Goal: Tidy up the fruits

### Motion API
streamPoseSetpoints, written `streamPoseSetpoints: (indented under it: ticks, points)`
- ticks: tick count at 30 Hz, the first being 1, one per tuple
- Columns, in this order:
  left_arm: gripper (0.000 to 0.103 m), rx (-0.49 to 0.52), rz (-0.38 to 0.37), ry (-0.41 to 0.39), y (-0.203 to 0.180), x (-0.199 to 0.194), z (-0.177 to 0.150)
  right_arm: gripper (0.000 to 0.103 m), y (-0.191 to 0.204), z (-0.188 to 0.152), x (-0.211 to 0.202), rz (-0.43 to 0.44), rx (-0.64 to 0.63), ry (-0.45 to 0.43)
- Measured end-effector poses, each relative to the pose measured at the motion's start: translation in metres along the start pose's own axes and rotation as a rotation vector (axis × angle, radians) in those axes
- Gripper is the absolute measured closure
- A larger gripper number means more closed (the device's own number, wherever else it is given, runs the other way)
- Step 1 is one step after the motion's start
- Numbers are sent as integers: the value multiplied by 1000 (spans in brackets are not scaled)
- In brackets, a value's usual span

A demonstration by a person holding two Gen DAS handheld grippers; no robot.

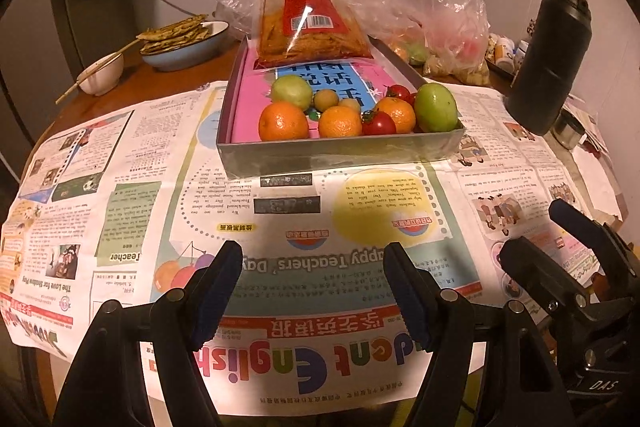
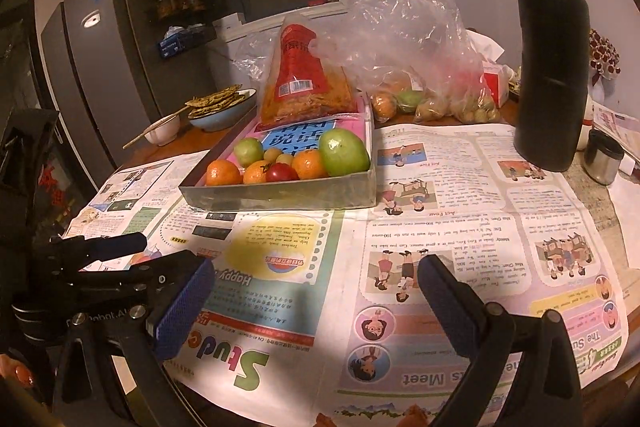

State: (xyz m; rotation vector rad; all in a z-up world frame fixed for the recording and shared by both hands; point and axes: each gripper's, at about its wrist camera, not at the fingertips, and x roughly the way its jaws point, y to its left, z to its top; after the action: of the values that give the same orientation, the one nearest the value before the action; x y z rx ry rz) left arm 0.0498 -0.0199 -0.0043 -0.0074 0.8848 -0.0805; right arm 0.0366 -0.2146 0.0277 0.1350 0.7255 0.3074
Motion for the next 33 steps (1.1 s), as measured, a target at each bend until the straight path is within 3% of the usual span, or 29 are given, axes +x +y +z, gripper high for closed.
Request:
streamPoseSetpoints:
  ticks: [33]
  points:
    - [28, 12, 29, 3, -3, 0, -3, 1, 0, 2, 1, -16, -1, 0]
